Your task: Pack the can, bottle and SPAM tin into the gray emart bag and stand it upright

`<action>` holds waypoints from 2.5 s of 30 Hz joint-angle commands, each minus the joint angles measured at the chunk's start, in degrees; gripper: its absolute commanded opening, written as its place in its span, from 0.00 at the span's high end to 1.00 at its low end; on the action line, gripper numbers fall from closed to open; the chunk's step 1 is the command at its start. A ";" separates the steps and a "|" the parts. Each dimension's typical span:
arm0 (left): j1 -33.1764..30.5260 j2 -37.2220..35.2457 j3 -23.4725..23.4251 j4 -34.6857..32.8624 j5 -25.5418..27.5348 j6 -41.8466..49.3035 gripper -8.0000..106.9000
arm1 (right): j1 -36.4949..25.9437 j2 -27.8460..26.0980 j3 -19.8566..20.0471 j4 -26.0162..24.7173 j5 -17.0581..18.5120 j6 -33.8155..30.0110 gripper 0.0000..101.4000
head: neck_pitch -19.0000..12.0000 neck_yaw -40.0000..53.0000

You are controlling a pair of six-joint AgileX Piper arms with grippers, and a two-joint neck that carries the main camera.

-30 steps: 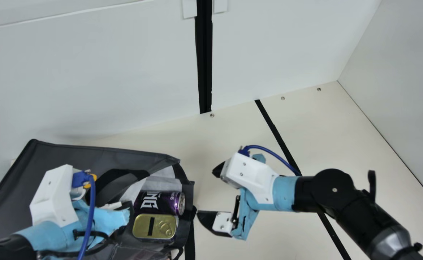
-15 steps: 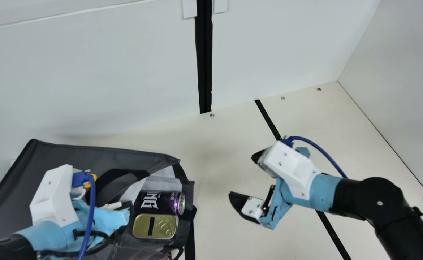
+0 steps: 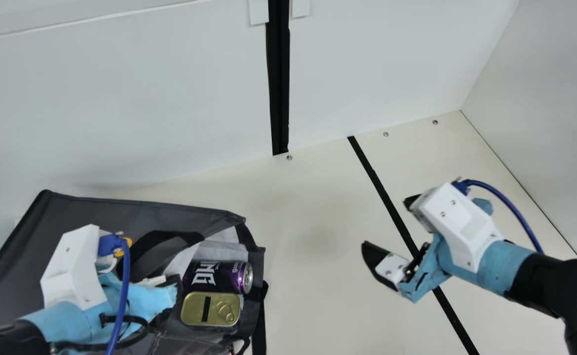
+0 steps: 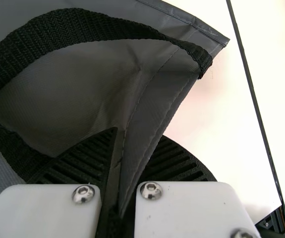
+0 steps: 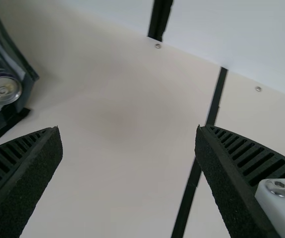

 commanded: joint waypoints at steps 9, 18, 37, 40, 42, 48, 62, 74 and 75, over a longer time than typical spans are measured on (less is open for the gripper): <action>0.00 0.00 0.00 0.00 0.00 0.00 1.00 | -11.81 -1.72 -2.50 -3.25 1.15 2.22 0.06 | -1.30 -0.05; 0.00 0.00 0.00 0.00 0.00 0.00 1.00 | -18.20 -2.58 -5.85 -8.54 1.42 7.03 0.06 | -1.30 -0.05; 0.00 0.00 0.00 0.00 0.00 0.00 1.00 | -20.72 -3.75 -13.59 -25.40 3.80 25.92 0.06 | -1.30 -0.05; 0.00 0.00 0.00 0.00 0.00 0.00 1.00 | -19.77 -3.87 -15.07 -28.02 4.76 29.72 0.06 | -1.30 -0.05; 0.00 0.00 0.00 0.00 0.00 0.00 1.00 | -18.99 -3.93 -16.10 -29.67 5.54 32.31 0.06 | -1.30 -0.05; 0.00 0.00 0.00 0.00 0.00 0.00 1.00 | -16.15 -3.91 -19.51 -33.96 8.53 39.82 0.06 | -1.30 -0.05; 0.00 0.00 0.00 0.00 0.00 0.00 1.00 | -10.58 -3.02 -27.29 -39.29 15.21 51.05 0.06 | -1.30 -0.05; 0.00 0.00 0.00 0.00 0.00 0.00 1.00 | -8.80 -2.07 -30.12 -40.14 17.27 56.35 0.06 | -1.30 -0.05; 0.00 0.00 0.00 0.00 0.00 0.00 1.00 | -8.79 -2.03 -30.16 -40.15 17.27 56.76 0.06 | -1.30 -0.05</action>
